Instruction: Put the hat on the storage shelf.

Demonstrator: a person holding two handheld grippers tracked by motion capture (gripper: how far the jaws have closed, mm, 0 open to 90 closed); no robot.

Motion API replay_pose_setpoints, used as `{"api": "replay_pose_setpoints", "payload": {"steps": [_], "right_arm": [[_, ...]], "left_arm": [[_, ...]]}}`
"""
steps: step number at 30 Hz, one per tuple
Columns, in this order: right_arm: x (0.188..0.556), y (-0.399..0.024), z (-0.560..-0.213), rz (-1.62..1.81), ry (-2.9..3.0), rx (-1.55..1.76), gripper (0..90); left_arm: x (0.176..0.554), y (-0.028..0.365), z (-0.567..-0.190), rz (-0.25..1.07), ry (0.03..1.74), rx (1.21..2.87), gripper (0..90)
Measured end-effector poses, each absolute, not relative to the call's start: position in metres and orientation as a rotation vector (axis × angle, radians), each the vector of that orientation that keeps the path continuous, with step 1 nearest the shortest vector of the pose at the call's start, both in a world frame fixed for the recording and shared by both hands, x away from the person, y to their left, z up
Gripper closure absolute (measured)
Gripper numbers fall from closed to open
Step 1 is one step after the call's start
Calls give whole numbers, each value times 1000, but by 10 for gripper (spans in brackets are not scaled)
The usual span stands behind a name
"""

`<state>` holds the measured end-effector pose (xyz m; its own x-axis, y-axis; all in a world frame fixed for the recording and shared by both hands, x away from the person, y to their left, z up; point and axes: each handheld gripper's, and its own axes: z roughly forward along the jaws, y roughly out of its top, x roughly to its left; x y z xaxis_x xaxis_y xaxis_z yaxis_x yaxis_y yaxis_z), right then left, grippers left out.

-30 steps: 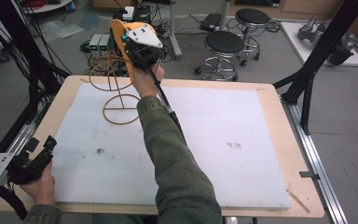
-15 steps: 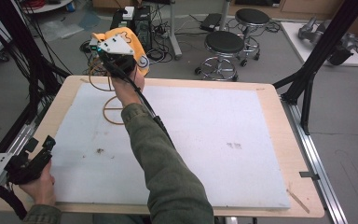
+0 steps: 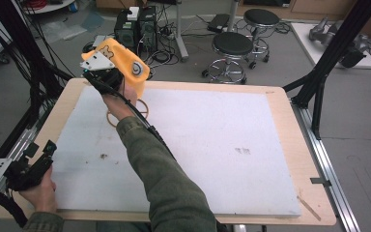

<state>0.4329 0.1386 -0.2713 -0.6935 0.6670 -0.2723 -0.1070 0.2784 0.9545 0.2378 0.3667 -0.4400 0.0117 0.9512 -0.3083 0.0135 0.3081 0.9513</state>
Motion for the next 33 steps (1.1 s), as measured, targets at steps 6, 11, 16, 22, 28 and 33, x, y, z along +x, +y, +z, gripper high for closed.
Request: {"api": "replay_pose_setpoints", "payload": {"steps": [6, 11, 16, 22, 28, 33], "right_arm": [[433, 143, -288, 1510, 1935, 537, 835], [434, 147, -296, 1500, 1951, 547, 835], [435, 151, -302, 1445, 1992, 550, 829], [435, 156, -309, 1387, 2022, 551, 822], [433, 160, -312, 1339, 2025, 557, 819], [433, 161, -315, 1320, 2032, 557, 816]], "left_arm": [[238, 366, -440, 960, 1339, 993, 346], [239, 365, -440, 962, 1332, 1000, 346], [239, 365, -440, 957, 1334, 1000, 345], [239, 365, -440, 957, 1334, 1000, 346], [240, 365, -440, 956, 1335, 999, 345], [240, 366, -440, 958, 1333, 1002, 345]]}}
